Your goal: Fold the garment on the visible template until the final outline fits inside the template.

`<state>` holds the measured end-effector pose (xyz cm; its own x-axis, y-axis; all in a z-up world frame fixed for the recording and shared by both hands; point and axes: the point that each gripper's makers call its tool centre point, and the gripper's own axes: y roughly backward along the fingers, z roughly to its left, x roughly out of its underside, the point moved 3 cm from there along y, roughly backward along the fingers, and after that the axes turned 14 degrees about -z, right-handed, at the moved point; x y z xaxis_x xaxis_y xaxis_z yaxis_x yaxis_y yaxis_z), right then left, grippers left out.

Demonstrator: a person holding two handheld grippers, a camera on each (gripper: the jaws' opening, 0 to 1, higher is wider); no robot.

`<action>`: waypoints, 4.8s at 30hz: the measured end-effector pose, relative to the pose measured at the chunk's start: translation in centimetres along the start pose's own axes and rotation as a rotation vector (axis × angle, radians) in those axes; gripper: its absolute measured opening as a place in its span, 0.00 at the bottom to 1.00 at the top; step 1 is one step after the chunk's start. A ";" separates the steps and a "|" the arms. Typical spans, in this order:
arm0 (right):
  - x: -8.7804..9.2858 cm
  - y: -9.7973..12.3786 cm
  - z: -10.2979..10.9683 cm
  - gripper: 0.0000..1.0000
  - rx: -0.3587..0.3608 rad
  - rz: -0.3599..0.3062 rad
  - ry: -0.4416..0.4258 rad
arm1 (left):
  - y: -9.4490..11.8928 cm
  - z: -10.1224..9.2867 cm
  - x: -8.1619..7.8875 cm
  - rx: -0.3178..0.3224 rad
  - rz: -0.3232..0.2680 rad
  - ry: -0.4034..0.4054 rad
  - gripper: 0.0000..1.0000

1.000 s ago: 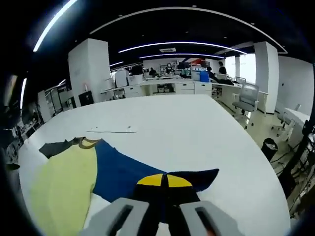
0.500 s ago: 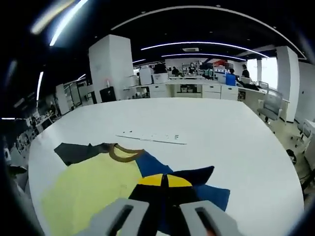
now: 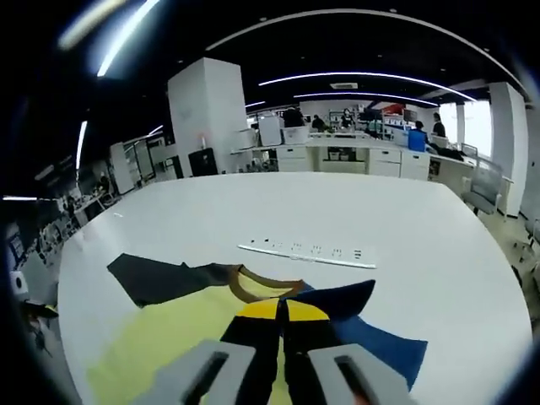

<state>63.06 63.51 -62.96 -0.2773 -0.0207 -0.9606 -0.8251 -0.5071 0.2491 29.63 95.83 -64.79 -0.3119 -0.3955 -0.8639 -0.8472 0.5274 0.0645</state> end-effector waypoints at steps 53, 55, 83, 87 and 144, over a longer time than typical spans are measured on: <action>10.0 -8.9 20.0 0.00 -0.278 0.204 0.049 | 0.6 3.2 0.9 -0.006 0.026 0.073 0.80; 10.0 -8.9 20.1 0.00 -0.276 0.206 0.046 | 0.7 3.4 0.9 -0.009 0.023 0.079 0.80; 9.2 -6.0 22.4 1.00 -0.483 0.083 0.051 | 0.5 3.0 0.0 0.009 0.031 0.056 0.82; 8.9 -5.3 21.1 1.00 -0.451 0.083 0.040 | 0.2 2.6 -0.4 0.014 0.026 0.049 0.82; 5.8 21.3 5.4 0.99 0.118 -0.077 -0.071 | -6.0 27.1 -7.1 -0.477 -0.045 0.002 0.49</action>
<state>41.22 57.23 -62.51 -0.2413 0.0778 -0.9673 -0.8962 -0.4003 0.1913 48.59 115.83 -72.53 -0.2704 -0.4118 -0.8702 -0.9627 0.1058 0.2491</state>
